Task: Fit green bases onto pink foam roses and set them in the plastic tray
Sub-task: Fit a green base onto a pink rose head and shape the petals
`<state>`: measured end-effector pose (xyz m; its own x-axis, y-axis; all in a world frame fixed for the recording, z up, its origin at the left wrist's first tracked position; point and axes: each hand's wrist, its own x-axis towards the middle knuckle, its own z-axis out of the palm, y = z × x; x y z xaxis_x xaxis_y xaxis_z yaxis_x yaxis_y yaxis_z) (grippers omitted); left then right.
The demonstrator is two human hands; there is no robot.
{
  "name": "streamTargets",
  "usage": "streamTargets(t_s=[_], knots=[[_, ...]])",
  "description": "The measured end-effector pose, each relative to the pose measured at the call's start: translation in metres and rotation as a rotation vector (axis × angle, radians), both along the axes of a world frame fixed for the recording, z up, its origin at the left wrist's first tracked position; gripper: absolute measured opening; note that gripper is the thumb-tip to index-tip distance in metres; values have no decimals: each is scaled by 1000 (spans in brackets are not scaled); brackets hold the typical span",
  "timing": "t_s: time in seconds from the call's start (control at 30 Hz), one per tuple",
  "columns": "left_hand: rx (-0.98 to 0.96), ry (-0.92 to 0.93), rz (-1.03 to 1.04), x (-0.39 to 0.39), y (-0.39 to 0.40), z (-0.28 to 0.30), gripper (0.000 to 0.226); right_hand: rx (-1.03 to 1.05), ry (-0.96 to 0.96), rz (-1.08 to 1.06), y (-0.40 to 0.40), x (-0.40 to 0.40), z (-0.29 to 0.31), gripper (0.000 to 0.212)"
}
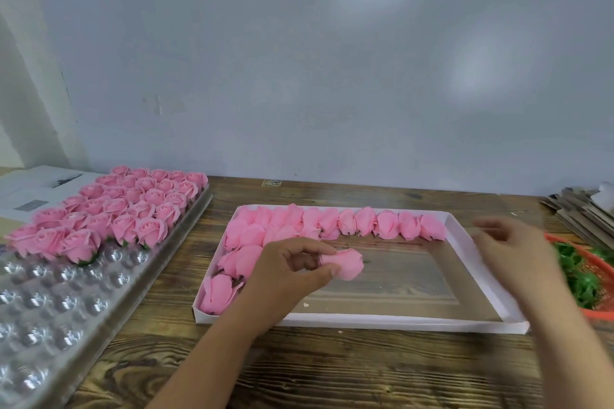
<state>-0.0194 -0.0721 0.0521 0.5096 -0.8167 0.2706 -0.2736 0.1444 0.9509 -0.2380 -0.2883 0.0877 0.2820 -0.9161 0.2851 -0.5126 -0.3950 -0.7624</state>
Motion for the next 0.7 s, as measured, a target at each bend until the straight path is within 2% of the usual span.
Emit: streamTargets(t_s=[0.07,0.13,0.2,0.27,0.5,0.6,0.7], knots=[[-4,4,-3,-1,0,1,29,-34,293,-138,-39,-27,-1,19],[3,0,1,-2,0,1,28,87,546,-216,-73,-43,-6,20],[14,-5,4,-2,0,1,28,226,715,-197,-93,-49,-16,24],[15,-7,6,-2,0,1,27,261,804,-135,-103,-49,-28,29],[10,15,15,-2,1,2,28,206,816,-110,-108,-50,-27,22],[13,14,24,-3,-1,1,29,242,710,-143,-114,-55,-28,44],[19,16,26,-2,0,1,28,270,537,-175,-128,-64,-34,47]])
